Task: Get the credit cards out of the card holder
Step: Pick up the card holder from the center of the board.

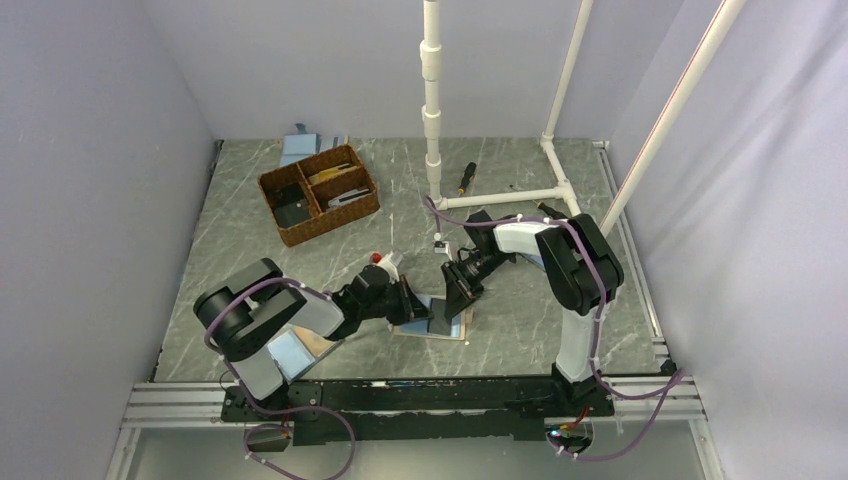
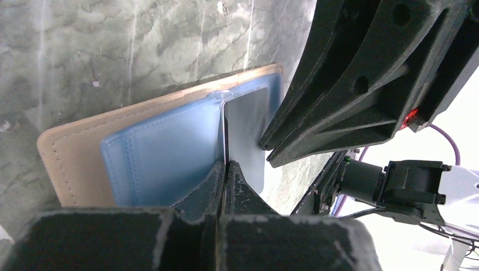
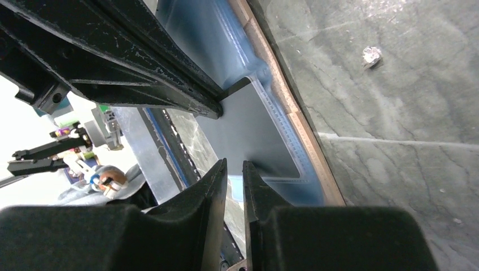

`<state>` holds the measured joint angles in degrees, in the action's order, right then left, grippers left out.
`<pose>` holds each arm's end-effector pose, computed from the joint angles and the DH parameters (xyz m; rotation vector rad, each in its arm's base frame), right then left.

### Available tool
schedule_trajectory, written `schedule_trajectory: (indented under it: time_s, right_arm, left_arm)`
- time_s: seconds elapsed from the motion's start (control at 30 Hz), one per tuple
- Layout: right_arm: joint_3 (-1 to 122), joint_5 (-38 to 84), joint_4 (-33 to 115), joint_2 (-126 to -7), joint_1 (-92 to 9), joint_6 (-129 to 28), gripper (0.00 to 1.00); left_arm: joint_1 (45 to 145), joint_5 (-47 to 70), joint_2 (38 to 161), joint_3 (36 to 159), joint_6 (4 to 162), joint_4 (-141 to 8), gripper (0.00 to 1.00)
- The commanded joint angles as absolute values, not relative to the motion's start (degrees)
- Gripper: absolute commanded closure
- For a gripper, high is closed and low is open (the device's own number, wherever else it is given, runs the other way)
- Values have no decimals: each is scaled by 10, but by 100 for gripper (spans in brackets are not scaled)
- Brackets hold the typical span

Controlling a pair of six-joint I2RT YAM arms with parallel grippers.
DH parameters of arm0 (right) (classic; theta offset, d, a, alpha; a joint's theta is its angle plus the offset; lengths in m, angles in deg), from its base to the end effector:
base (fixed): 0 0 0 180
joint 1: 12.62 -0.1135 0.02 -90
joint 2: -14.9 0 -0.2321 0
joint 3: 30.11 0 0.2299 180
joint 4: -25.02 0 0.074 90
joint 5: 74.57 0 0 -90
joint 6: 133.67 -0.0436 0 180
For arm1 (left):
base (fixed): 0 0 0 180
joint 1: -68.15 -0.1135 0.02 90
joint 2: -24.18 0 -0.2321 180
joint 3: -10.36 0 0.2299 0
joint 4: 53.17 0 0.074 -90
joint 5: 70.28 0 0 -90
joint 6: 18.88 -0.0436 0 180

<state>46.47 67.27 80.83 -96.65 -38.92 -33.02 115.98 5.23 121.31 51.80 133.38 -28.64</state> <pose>0.2468 0.1602 0.0967 0.8513 -2.5763 -1.3039 0.1784 -0.2132 0.0938 -0.1323 2.4322 -1.2999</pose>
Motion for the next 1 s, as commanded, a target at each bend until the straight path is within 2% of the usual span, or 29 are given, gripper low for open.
schedule_trajectory:
  time_s: [0.0, 0.13, 0.27, 0.43, 0.7, 0.97]
  right_arm:
    - [475, 636, 787, -981, -393, -316, 77]
    - [494, 686, 827, -973, -388, -273, 72]
    - [539, 796, 957, -934, -388, -114, 67]
    - [507, 751, 902, -840, -389, -114, 58]
    - [478, 695, 840, -792, -389, -120, 45]
    - [459, 730, 839, -781, -390, -79, 39]
  left_arm:
    - [1164, 63, 1201, 492, 1331, -267, 100]
    - [1153, 47, 1165, 454, 1309, -219, 100]
    - [1150, 32, 1118, 440, 1248, -241, 100]
    - [1150, 26, 1042, 426, 1161, -272, 100]
    - [1151, 1, 920, 397, 1087, -292, 100]
    - [1151, -23, 829, 380, 1066, -331, 100]
